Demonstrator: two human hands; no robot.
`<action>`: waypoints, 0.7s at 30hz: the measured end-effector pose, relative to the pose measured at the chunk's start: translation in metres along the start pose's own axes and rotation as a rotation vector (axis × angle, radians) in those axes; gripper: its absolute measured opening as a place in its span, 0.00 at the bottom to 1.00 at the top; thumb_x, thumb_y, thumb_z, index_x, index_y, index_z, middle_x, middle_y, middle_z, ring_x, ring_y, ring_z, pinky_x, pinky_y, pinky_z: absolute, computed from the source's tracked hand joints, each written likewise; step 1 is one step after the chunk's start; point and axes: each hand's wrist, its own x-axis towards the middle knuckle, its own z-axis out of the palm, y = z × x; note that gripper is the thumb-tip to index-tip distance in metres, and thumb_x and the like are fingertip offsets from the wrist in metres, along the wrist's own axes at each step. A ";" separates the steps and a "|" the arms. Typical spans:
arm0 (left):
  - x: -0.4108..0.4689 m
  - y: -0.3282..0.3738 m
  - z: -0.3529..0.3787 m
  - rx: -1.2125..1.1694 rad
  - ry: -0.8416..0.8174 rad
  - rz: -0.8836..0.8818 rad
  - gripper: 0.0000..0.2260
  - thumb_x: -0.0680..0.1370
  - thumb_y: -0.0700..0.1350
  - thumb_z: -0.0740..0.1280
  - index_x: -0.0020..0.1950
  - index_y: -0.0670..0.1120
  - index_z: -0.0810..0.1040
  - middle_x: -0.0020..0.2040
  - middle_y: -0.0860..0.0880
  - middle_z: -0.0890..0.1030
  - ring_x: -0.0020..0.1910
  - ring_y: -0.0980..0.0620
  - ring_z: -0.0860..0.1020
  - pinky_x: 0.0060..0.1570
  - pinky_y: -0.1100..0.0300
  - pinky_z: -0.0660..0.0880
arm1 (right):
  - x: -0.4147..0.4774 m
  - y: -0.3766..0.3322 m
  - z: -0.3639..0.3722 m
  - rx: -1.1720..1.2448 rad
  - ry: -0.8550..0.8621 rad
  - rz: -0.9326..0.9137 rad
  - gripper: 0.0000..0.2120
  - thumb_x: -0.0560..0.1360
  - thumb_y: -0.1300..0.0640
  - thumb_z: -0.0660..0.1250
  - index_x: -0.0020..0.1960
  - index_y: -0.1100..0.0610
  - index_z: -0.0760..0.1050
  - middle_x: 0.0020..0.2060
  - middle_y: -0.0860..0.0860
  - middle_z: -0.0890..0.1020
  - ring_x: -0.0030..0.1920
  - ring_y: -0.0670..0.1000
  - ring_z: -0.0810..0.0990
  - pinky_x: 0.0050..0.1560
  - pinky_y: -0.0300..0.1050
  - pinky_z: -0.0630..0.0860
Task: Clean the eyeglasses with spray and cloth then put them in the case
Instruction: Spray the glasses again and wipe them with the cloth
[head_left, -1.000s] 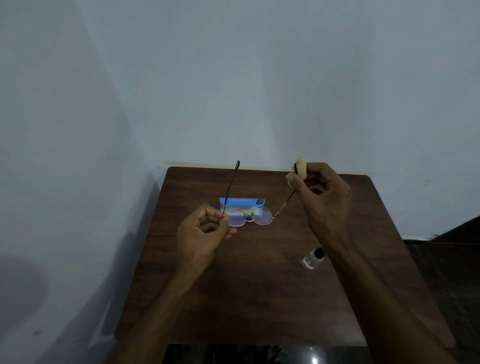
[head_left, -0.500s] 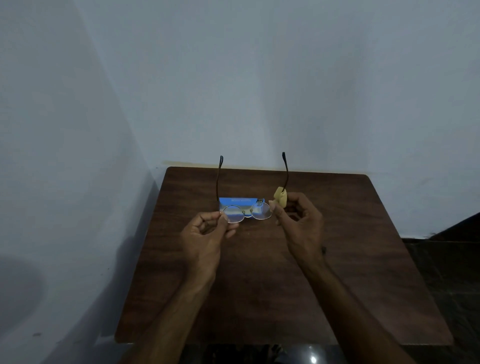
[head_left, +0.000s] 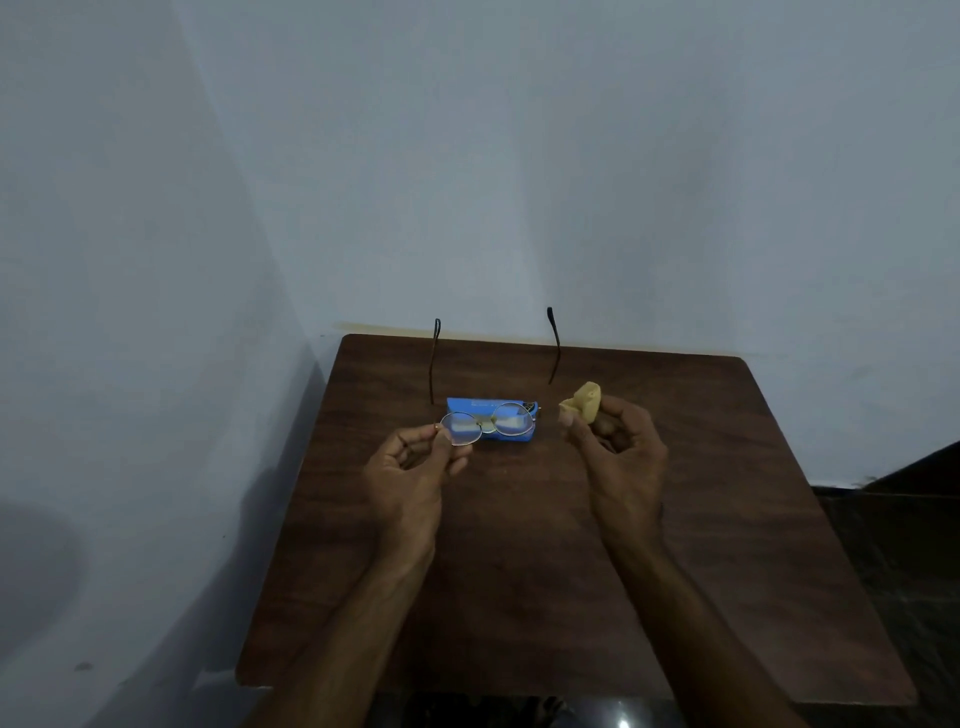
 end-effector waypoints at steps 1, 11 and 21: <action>0.002 0.000 0.000 0.009 0.004 0.001 0.06 0.78 0.35 0.74 0.54 0.39 0.84 0.46 0.40 0.88 0.43 0.44 0.89 0.40 0.59 0.85 | -0.003 -0.002 0.000 0.020 0.024 0.012 0.15 0.75 0.62 0.79 0.59 0.60 0.80 0.54 0.58 0.86 0.55 0.56 0.87 0.55 0.52 0.84; 0.001 -0.006 0.005 0.230 -0.010 0.118 0.07 0.74 0.42 0.79 0.50 0.45 0.86 0.44 0.49 0.88 0.45 0.51 0.87 0.45 0.56 0.84 | -0.040 -0.041 0.060 0.045 -0.266 0.081 0.12 0.73 0.65 0.79 0.56 0.59 0.85 0.50 0.50 0.88 0.51 0.50 0.88 0.53 0.47 0.85; 0.001 -0.003 0.003 0.332 -0.072 0.215 0.08 0.72 0.33 0.78 0.45 0.45 0.85 0.38 0.51 0.87 0.38 0.55 0.85 0.40 0.57 0.82 | -0.018 -0.043 0.074 -0.519 -0.375 -0.140 0.11 0.71 0.54 0.81 0.40 0.57 0.81 0.38 0.46 0.81 0.40 0.48 0.79 0.41 0.44 0.76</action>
